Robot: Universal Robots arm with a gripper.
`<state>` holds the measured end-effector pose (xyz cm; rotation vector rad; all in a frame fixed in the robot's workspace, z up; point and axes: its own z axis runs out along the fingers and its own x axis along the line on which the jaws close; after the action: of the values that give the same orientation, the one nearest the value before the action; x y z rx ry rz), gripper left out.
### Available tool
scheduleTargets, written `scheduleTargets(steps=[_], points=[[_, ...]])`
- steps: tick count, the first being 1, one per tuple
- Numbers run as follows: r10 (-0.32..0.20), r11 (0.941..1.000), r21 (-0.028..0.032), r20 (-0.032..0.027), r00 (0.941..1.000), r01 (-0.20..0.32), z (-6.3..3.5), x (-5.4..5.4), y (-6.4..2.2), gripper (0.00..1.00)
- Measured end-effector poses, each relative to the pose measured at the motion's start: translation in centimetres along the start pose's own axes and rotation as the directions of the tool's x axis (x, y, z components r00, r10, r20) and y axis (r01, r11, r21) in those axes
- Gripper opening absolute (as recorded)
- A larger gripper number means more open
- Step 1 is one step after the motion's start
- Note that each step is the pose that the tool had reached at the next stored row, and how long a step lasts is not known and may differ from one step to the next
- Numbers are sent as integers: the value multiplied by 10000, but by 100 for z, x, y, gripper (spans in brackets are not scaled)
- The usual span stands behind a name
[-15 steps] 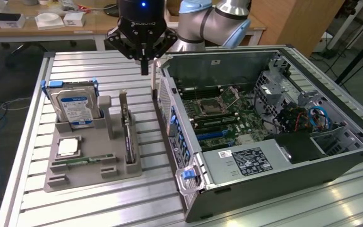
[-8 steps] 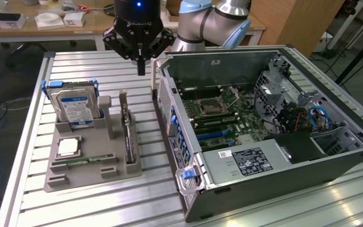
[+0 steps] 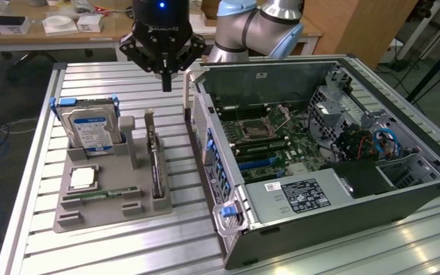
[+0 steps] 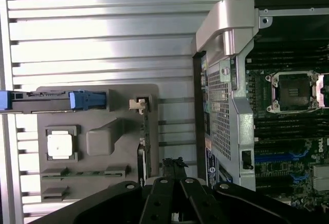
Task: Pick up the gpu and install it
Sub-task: 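Reach for the gpu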
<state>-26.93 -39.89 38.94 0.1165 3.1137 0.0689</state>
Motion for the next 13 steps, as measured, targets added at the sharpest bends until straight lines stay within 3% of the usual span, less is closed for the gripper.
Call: scheduleTargets(steps=[13], points=[[0, 10000, 0, 1, 10000, 0, -2, 118, -9, 11]])
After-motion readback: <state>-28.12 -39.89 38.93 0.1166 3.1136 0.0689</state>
